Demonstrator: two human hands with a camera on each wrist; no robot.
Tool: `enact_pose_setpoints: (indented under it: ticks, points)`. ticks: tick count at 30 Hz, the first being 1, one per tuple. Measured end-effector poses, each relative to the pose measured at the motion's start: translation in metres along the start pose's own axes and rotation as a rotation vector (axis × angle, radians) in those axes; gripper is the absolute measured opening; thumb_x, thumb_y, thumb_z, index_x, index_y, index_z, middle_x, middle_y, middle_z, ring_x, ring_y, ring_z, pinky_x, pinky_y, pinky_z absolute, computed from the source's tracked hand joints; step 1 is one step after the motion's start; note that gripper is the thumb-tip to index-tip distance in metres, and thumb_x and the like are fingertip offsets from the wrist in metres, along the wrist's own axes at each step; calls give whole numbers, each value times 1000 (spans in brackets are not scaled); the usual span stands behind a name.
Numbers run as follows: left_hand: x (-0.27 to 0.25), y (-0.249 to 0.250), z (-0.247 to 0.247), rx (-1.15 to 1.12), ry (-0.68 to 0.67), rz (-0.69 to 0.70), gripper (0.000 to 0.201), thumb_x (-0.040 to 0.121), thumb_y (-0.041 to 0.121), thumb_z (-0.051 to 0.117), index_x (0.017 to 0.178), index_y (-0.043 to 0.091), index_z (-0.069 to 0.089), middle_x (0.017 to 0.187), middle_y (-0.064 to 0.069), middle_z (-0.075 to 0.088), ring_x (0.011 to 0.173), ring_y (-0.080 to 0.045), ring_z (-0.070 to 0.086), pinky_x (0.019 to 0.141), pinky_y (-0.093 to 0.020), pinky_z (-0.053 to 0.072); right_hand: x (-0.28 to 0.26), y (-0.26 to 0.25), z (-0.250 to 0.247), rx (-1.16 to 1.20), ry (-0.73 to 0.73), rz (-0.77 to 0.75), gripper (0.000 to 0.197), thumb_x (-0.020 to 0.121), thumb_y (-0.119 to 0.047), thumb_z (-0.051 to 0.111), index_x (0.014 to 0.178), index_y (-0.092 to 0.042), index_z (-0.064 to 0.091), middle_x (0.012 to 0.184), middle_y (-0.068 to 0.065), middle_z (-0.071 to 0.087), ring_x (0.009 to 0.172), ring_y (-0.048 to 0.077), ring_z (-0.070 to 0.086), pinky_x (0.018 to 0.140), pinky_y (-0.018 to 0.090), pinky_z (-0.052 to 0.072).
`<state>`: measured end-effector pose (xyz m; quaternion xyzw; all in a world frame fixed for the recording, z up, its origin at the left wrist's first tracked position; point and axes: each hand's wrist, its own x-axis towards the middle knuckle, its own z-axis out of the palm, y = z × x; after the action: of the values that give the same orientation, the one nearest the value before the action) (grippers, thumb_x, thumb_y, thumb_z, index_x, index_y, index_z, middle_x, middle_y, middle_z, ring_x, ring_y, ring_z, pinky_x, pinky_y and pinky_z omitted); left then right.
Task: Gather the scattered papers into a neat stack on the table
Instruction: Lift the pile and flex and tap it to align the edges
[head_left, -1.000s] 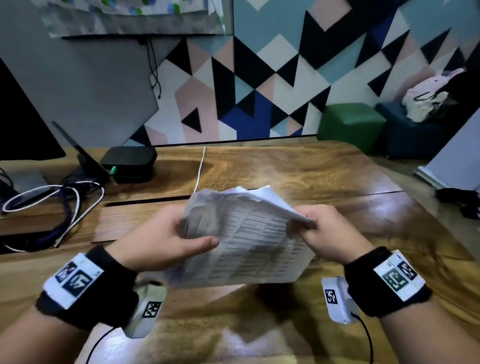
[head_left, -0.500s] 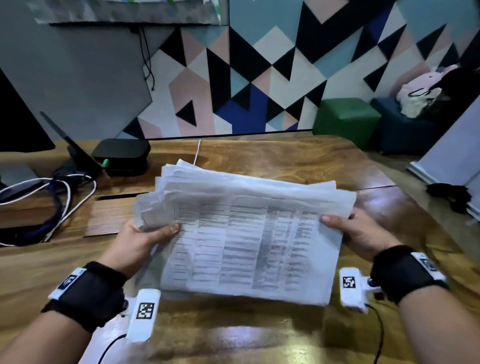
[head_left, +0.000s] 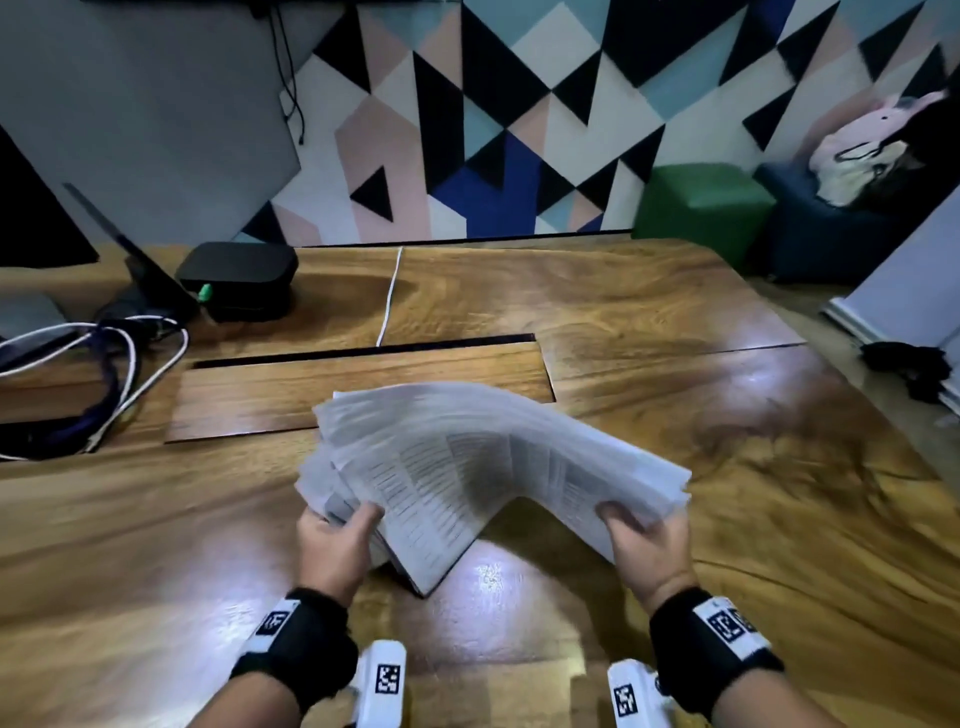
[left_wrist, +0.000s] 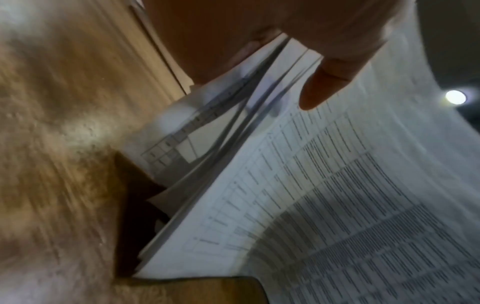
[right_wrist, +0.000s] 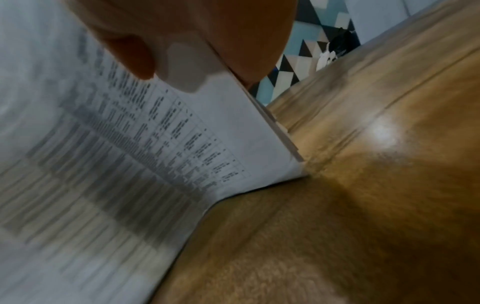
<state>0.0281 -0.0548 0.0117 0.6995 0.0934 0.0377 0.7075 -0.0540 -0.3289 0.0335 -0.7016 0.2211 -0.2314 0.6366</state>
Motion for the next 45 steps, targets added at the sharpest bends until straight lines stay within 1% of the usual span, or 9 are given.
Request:
enact_pose_setpoints:
  ticks: [5, 10, 16, 23, 29, 34, 38, 41, 45]
  points:
    - [15, 7, -7, -19, 17, 37, 28, 81, -21, 54, 81, 6, 63, 59, 18, 70, 56, 7, 62, 56, -9, 51, 22, 6, -18, -33, 29, -21, 45, 74, 24, 61, 68, -21, 66, 58, -29, 66, 59, -16, 59, 60, 4, 47]
    - [21, 3, 6, 2, -25, -20, 26, 80, -15, 61, 79, 12, 61, 63, 8, 72, 56, 3, 64, 63, -23, 52, 26, 13, -19, -13, 113, 43, 40, 76, 20, 61, 68, -19, 65, 55, -26, 66, 55, -14, 58, 55, 4, 47]
    - [19, 17, 22, -25, 5, 101, 31, 85, -17, 54, 83, 13, 60, 62, 15, 72, 61, 7, 65, 57, -9, 51, 33, 6, -20, 5, 228, 11, 35, 77, 14, 60, 63, -17, 65, 51, -26, 62, 51, -13, 53, 50, 7, 44]
    - [26, 9, 8, -4, 23, 83, 31, 86, -20, 44, 86, 6, 60, 59, 20, 68, 58, 9, 58, 59, -8, 48, 27, 6, -27, -78, 203, -27, 6, 61, -12, 54, 61, -9, 59, 44, -25, 55, 45, -11, 46, 46, 6, 36]
    - [25, 23, 16, -67, 79, 112, 30, 85, -19, 37, 77, 4, 54, 71, -3, 52, 54, 10, 51, 54, -6, 40, 28, 1, -24, -23, 200, -4, 4, 60, -10, 54, 62, -9, 58, 44, -24, 56, 45, -9, 47, 45, 6, 36]
    - [17, 0, 21, 15, 57, -37, 24, 86, -10, 56, 107, 1, 54, 86, -7, 62, 87, -19, 63, 71, -21, 49, 23, 23, -20, -15, 165, 155, 25, 76, 8, 64, 64, -14, 61, 53, -15, 61, 49, -6, 52, 55, 19, 46]
    - [14, 6, 26, 39, 19, 63, 20, 86, -13, 58, 99, 2, 62, 86, 0, 74, 68, 12, 64, 68, -6, 50, 27, 9, -15, -61, 171, 115, 19, 83, 7, 57, 70, -5, 63, 64, -8, 65, 58, 0, 56, 45, 4, 40]
    - [15, 21, 20, 6, -17, 162, 24, 84, -15, 60, 94, 8, 61, 71, 21, 73, 70, 12, 64, 71, -8, 51, 30, -3, -17, -30, 157, 55, 22, 86, 10, 54, 73, -6, 64, 50, -25, 62, 50, -14, 53, 49, 5, 44]
    - [24, 33, -1, 24, -177, 120, 24, 61, 4, 68, 84, 0, 65, 65, 7, 71, 67, -7, 66, 66, -23, 55, 34, -21, -24, 90, 196, 30, 26, 89, 5, 52, 70, -10, 62, 51, -20, 63, 50, -7, 54, 50, 9, 45]
